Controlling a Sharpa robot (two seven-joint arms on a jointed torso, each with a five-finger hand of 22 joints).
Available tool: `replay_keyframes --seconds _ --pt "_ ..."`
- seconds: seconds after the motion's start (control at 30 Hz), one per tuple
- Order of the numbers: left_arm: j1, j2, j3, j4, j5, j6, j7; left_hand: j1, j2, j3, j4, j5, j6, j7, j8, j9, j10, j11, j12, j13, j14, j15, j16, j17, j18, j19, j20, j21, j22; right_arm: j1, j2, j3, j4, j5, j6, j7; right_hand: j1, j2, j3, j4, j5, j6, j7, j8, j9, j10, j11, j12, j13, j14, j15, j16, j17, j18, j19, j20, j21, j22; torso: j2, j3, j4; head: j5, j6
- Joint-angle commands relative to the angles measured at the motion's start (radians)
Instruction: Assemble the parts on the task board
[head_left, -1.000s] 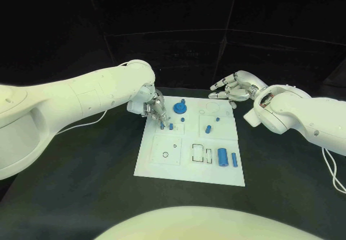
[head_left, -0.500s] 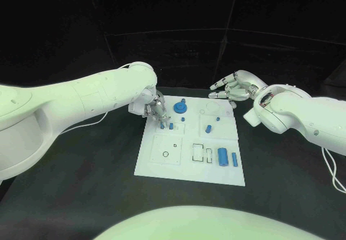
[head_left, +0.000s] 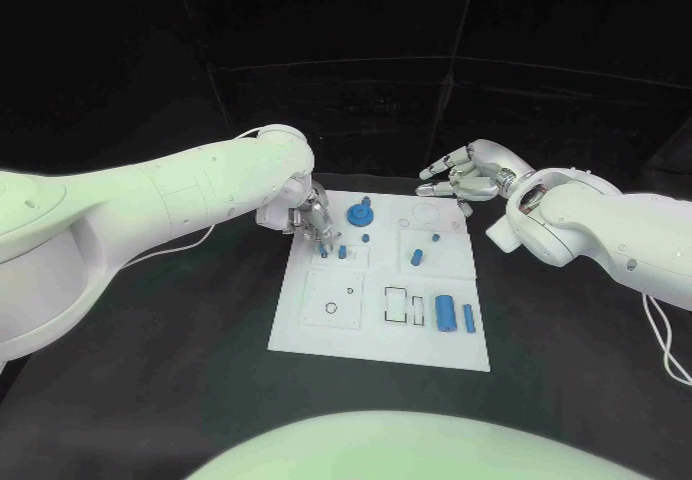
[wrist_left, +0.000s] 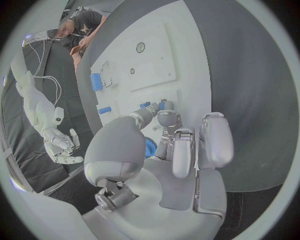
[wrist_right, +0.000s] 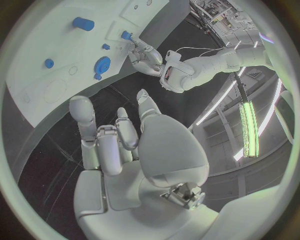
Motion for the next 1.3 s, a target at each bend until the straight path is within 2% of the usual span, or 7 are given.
replay_keyframes --seconds 0.03,1.3 --pt "0.001 0.0 0.0 -0.002 -0.013 0.009 -0.012 0.002 0.008 0.129 -0.126 0.001 0.0 -0.004 0.004 0.001 0.004 -0.001 0.006 0.0 0.104 0.009 0.003 0.263 0.003 0.002 0.003 0.005 0.001 0.002 0.001 0.001 0.001 -0.002 0.007 0.009 0.004 0.007 -0.005 0.001 0.006 -0.007 -0.002 0.005 0.0 -0.006 0.002 0.001 -0.001 0.059 -0.007 -0.004 0.042 0.011 -0.005 0.002 -0.003 -0.001 0.0 0.0002 0.0008 -0.001 0.0" --pt "-0.002 0.0 0.0 0.006 -0.019 0.028 -0.013 -0.001 0.004 0.135 -0.132 0.001 0.002 -0.005 0.005 0.003 0.007 -0.001 0.01 0.005 0.104 0.009 0.003 0.263 0.002 0.004 0.003 0.008 0.005 0.002 0.003 0.001 0.0 -0.002 0.008 0.009 0.004 0.007 -0.005 0.001 0.006 -0.007 -0.002 0.005 0.0 -0.006 0.002 0.001 -0.001 0.059 -0.007 -0.004 0.042 0.011 -0.005 0.002 -0.003 -0.001 0.0 0.0001 -0.0001 0.0 -0.006"
